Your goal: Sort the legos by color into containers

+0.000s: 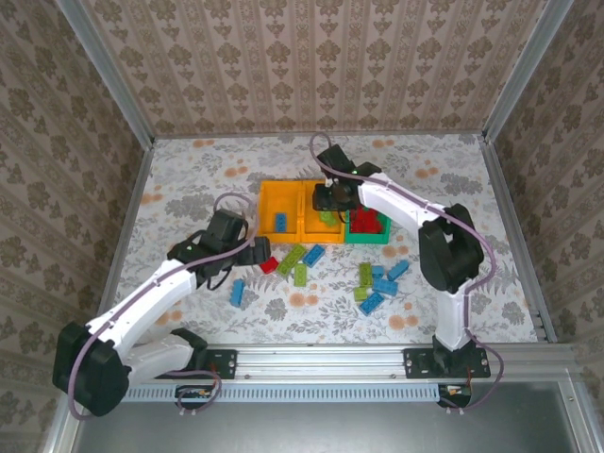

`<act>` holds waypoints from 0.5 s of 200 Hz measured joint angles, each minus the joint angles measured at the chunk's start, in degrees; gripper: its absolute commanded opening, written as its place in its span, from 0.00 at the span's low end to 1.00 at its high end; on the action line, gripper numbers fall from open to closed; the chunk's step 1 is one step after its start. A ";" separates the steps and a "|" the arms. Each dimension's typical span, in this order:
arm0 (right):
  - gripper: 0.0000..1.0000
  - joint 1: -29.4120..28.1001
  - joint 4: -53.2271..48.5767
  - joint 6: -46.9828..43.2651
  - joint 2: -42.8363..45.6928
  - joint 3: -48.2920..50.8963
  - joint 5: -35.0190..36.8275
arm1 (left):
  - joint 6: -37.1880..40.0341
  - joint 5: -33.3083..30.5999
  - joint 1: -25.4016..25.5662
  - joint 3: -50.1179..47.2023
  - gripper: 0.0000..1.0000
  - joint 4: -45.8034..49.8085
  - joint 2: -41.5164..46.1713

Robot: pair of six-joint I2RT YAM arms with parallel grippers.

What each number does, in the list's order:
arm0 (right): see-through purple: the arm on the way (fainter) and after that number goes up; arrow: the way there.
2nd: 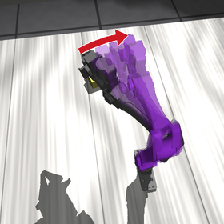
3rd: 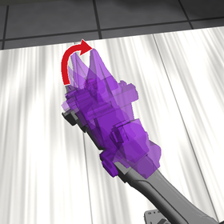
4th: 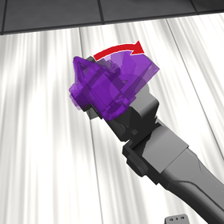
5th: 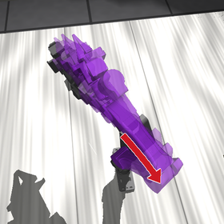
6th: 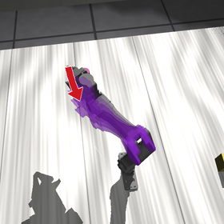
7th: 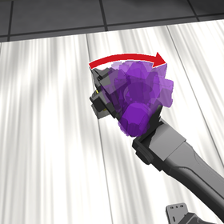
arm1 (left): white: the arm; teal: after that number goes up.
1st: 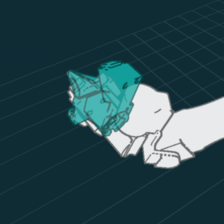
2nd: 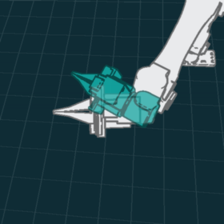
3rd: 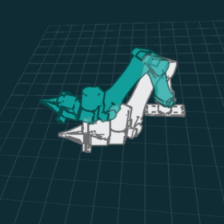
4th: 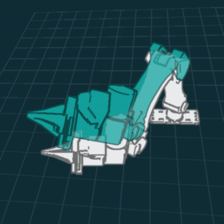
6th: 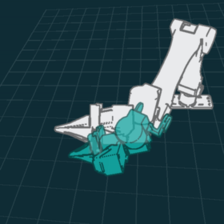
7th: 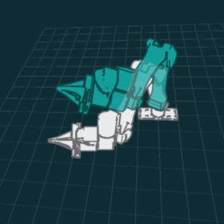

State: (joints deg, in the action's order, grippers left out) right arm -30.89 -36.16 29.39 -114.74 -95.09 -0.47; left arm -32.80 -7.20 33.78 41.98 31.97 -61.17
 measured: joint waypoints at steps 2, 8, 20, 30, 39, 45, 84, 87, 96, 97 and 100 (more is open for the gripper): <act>0.38 0.00 -0.26 0.09 -0.44 -0.46 0.09 | -0.52 -0.20 0.15 -0.22 0.97 0.48 0.15; 0.40 0.00 -0.79 0.26 -1.33 -1.51 0.44 | -1.66 -0.68 0.66 -0.81 0.96 1.68 0.42; 0.42 0.00 -1.88 0.66 -2.60 -2.86 1.20 | -4.42 -1.46 1.64 -2.32 0.95 3.82 0.68; 0.44 0.00 -2.75 0.87 -3.15 -3.26 1.66 | -6.78 -1.90 2.40 -3.72 0.94 5.35 0.70; 0.46 0.00 -3.41 0.90 -3.43 -3.45 1.90 | -8.76 -2.01 3.08 -5.09 0.93 6.38 0.70; 0.49 0.00 -3.76 0.94 -3.65 -3.54 2.03 | -9.88 -2.08 3.45 -5.90 0.93 6.86 0.70; 0.55 0.00 -4.87 1.05 -4.50 -4.52 2.45 | -14.45 -2.05 4.81 -9.03 0.84 8.55 0.63; 0.56 0.00 -4.87 1.05 -4.50 -4.52 2.45 | -14.51 -2.08 4.83 -9.14 0.83 8.55 0.63; 0.58 -0.02 -4.87 1.07 -4.50 -4.52 2.43 | -15.15 -2.01 4.83 -9.49 0.81 8.39 0.42; 0.58 -0.02 -4.87 1.05 -4.50 -4.52 2.43 | -15.17 -1.99 4.83 -9.51 0.81 8.39 0.37; 0.59 -0.02 -4.85 1.05 -4.50 -4.52 2.43 | -15.17 -1.95 4.83 -9.62 0.80 8.31 0.33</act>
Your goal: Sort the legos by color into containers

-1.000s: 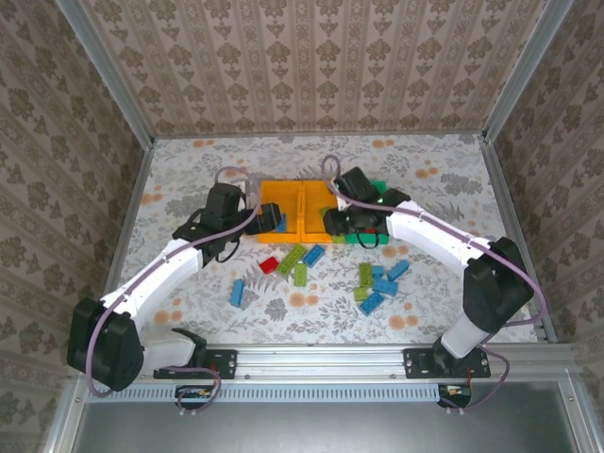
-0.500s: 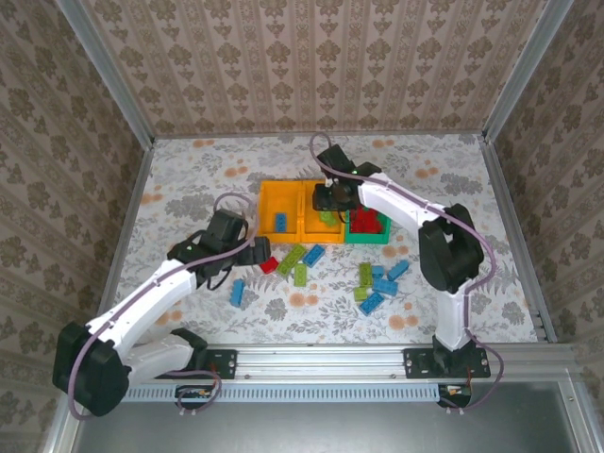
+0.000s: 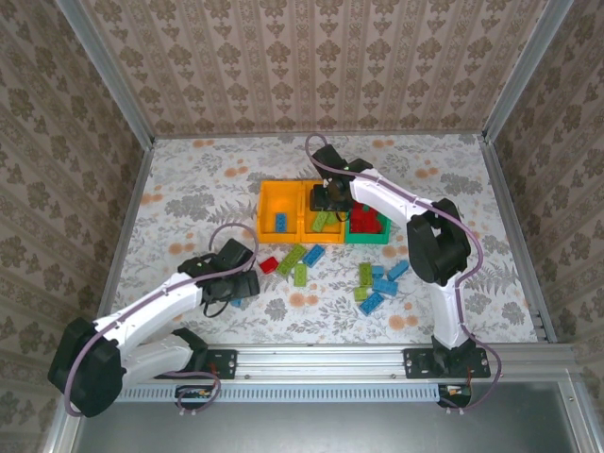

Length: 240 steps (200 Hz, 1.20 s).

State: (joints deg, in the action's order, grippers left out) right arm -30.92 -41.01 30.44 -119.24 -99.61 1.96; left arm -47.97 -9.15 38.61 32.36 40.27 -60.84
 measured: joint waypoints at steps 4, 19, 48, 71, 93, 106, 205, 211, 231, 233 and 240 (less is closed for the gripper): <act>0.59 0.00 0.02 0.00 0.00 0.00 -0.02 | -0.13 0.11 0.00 -0.17 0.80 -0.17 -0.24; 0.63 0.00 0.24 0.02 0.26 0.15 -0.07 | -0.31 0.44 0.00 -1.07 0.77 -1.25 -1.31; 0.66 0.02 1.44 0.26 4.83 4.90 0.02 | -0.79 1.70 0.00 -2.75 0.56 -4.11 -4.46; 0.68 0.02 1.99 0.46 11.63 10.34 0.81 | -0.85 2.27 0.00 -2.89 0.42 -6.05 -6.12; 0.69 0.02 2.14 0.63 17.86 14.71 2.40 | -0.42 2.25 0.00 -2.89 0.33 -7.37 -6.29; 0.70 0.09 2.19 0.92 21.14 17.55 3.69 | -0.22 2.23 0.00 -2.89 0.27 -7.89 -6.29; 0.74 2.34 -0.98 9.60 41.68 43.19 11.41 | 9.33 -0.79 -2.27 15.74 0.24 -10.47 -3.06; 0.74 2.51 -1.29 10.40 42.80 44.30 11.76 | 10.47 -0.35 -2.67 17.84 0.24 -11.10 -4.35; 0.74 4.31 -1.99 13.16 46.34 47.91 12.87 | 14.32 1.36 -3.63 24.30 0.25 -13.09 -10.32; 0.74 4.61 -2.01 13.38 46.73 48.33 12.87 | 14.73 1.55 -3.72 24.96 0.25 -13.18 -11.02; 0.73 5.77 -2.12 14.23 47.93 49.62 12.92 | 16.02 2.32 -3.91 26.99 0.25 -13.73 -13.51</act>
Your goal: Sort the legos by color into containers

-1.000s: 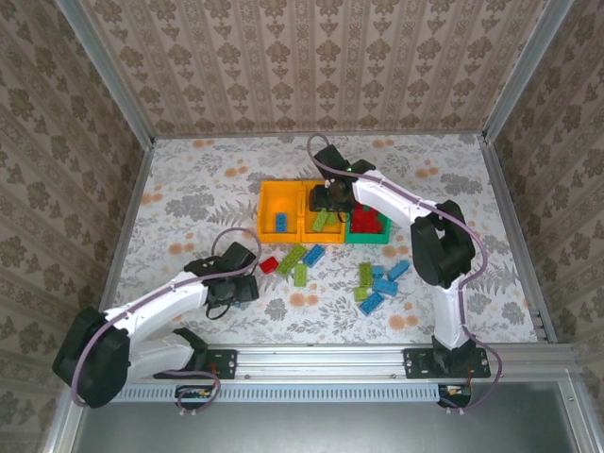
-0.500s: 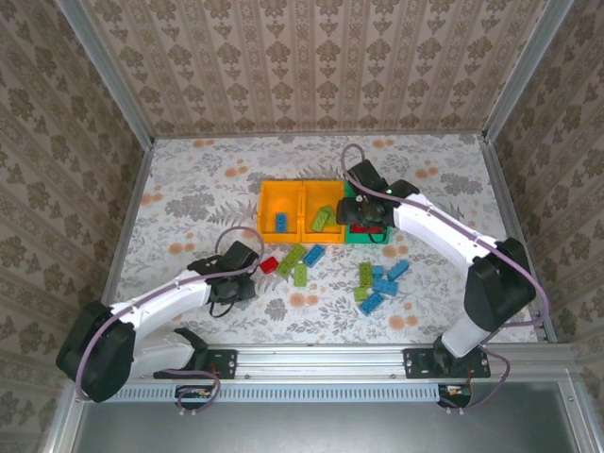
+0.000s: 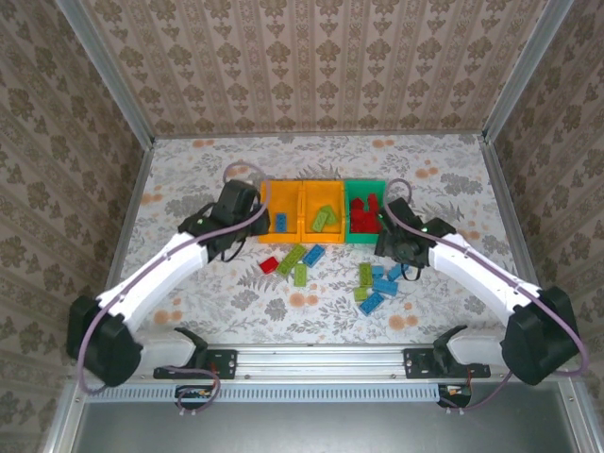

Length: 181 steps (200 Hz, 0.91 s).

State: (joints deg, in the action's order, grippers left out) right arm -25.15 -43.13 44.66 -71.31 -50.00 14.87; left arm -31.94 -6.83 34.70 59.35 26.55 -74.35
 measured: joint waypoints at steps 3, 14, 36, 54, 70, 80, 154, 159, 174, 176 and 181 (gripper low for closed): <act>0.73 0.44 -0.04 0.35 0.46 0.52 0.02 | 0.46 0.37 -0.09 0.76 0.25 -0.22 -0.96; 0.73 2.25 -0.11 1.31 1.99 2.27 -0.02 | 2.10 1.81 -0.55 3.32 0.26 -0.81 -4.74; 0.72 5.35 -0.42 2.58 2.97 4.79 -0.48 | 4.13 5.22 -2.19 7.19 0.28 -2.01 -12.02; 0.71 6.75 -0.39 3.37 2.21 5.73 -1.57 | 5.27 6.86 -3.23 9.57 0.29 -2.75 -17.18; 0.71 7.02 0.07 3.76 1.27 5.95 -2.56 | 6.14 7.74 -3.69 11.32 0.31 -2.91 -20.39; 0.71 7.02 0.72 3.98 0.61 5.97 -3.37 | 6.75 8.00 -3.74 12.20 0.33 -2.99 -21.66; 0.58 7.17 5.46 5.42 -7.98 5.97 -7.82 | 8.50 8.98 -3.61 15.13 0.73 -3.69 -24.17; 0.56 7.19 5.70 5.49 -8.46 5.97 -7.96 | 8.37 8.98 -3.54 14.99 0.76 -4.00 -24.13; 0.48 7.28 6.16 5.33 -9.88 5.97 -8.11 | 8.90 8.37 -3.06 13.99 0.85 -4.59 -23.34; 0.47 7.28 6.23 5.55 -10.05 5.97 -8.09 | 8.70 8.35 -2.97 13.86 0.86 -4.68 -23.23; 0.43 7.28 6.43 5.25 -10.47 5.97 -8.09 | 9.03 8.07 -2.71 13.46 0.90 -4.72 -22.77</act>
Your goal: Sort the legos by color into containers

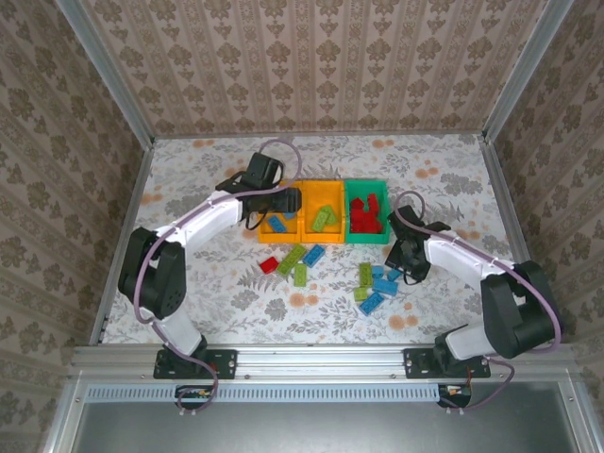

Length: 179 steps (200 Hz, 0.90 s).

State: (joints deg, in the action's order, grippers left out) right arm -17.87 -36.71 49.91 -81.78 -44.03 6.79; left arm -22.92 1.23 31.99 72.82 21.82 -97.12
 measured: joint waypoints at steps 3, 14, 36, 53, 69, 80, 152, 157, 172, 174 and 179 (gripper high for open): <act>0.41 0.00 0.11 0.28 -0.17 0.00 -0.02 | -0.24 -0.22 0.20 -0.17 0.95 -0.02 0.22; 0.31 0.04 0.44 -0.28 -0.79 0.00 -0.07 | 0.39 -0.92 0.90 -0.94 1.00 -0.37 1.38; 0.15 0.11 0.70 -0.11 -0.81 -0.09 -0.02 | 0.28 -1.95 1.81 -3.06 1.00 -1.31 4.31; 0.12 0.09 1.49 -0.26 1.11 0.37 -0.13 | 0.26 -3.26 1.81 -5.29 1.00 -1.84 7.30; 0.12 -0.28 2.05 -0.31 5.70 0.66 -0.02 | 0.26 -5.25 1.73 -8.28 1.00 -2.95 10.40; 0.12 -0.70 2.56 -0.66 9.49 0.11 -0.20 | 0.26 -6.75 1.73 -10.93 1.00 -3.74 12.90; 0.15 -9.86 16.41 -5.31 -1.31 -21.81 -13.81 | -2.38 -11.08 0.70 -23.06 1.00 -5.60 21.16; 0.15 -10.82 17.35 -5.62 -4.15 -24.02 -15.04 | -2.64 -11.19 0.66 -23.65 1.00 -5.57 21.51; 0.15 -12.98 19.78 -6.23 -11.45 -29.88 -17.81 | -3.43 -11.39 0.63 -25.68 1.00 -5.55 22.86; 0.15 -13.27 20.00 -6.25 -12.41 -30.60 -18.14 | -3.50 -11.41 0.63 -25.99 1.00 -5.46 23.15; 0.15 -13.77 20.52 -6.27 -14.25 -32.20 -18.93 | -3.76 -11.43 0.63 -26.73 1.00 -5.44 23.80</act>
State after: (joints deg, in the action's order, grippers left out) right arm -31.64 -16.19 43.64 -96.03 -76.23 -12.14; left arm -26.68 -10.20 32.62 46.09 16.38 -73.32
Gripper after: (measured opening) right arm 0.165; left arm 0.993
